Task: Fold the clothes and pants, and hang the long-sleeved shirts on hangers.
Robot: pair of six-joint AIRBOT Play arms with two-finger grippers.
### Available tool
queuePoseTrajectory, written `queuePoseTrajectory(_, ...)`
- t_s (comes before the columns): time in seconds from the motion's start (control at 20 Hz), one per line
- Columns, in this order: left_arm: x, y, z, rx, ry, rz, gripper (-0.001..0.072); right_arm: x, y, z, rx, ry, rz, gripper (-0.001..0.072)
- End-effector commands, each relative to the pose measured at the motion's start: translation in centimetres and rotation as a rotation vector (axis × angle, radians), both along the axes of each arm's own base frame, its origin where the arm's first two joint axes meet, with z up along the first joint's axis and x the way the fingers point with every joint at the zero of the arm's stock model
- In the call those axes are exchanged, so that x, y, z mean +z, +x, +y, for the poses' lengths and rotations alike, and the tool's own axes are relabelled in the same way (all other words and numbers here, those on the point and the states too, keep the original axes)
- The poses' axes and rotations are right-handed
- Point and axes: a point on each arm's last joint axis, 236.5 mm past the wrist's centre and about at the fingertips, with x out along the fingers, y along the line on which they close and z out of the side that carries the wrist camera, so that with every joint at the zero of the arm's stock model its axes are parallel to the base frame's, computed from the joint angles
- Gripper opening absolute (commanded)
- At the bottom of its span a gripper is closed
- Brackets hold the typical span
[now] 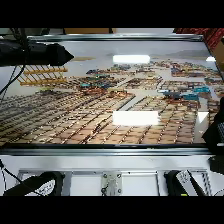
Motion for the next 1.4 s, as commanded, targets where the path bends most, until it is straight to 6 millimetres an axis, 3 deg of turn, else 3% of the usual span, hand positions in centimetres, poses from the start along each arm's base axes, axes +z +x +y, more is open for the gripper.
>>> queuePoseTrajectory(0.0, -0.1, 0.0, 0.0, 0.000, 0.001, 0.002, 0.0014, 0.4, -0.5, 0.0, -0.012, -0.006, -0.010, 0.0008)
queuePoseTrajectory(0.2, -0.1, 0.0, 0.0, 0.000, 0.000, 0.002, 0.0013, 1.2, -1.1, 1.2, -0.011, -0.027, -0.023, 0.0008)
queuePoseTrajectory(0.5, -0.1, 0.0, 0.0, 0.000, 0.001, 0.002, 0.0013, 3.8, -3.1, 4.9, -0.001, -0.075, -0.096, 0.0009)
queuePoseTrajectory(0.75, -0.1, 0.0, 0.0, 0.001, 0.001, 0.001, 0.0013, 4.3, -3.7, 5.8, 0.006, -0.073, -0.132, 0.0009)
queuePoseTrajectory(1.0, -0.1, 0.0, 0.0, 0.001, 0.001, 0.001, 0.0013, 2.0, -2.8, 4.1, -0.001, 0.002, -0.088, 0.0009)
queuePoseTrajectory(1.35, -0.1, -0.1, 0.0, -0.002, 0.002, 0.005, 0.0013, -1.4, -2.1, -0.5, -0.080, 0.070, 0.017, 0.0009)
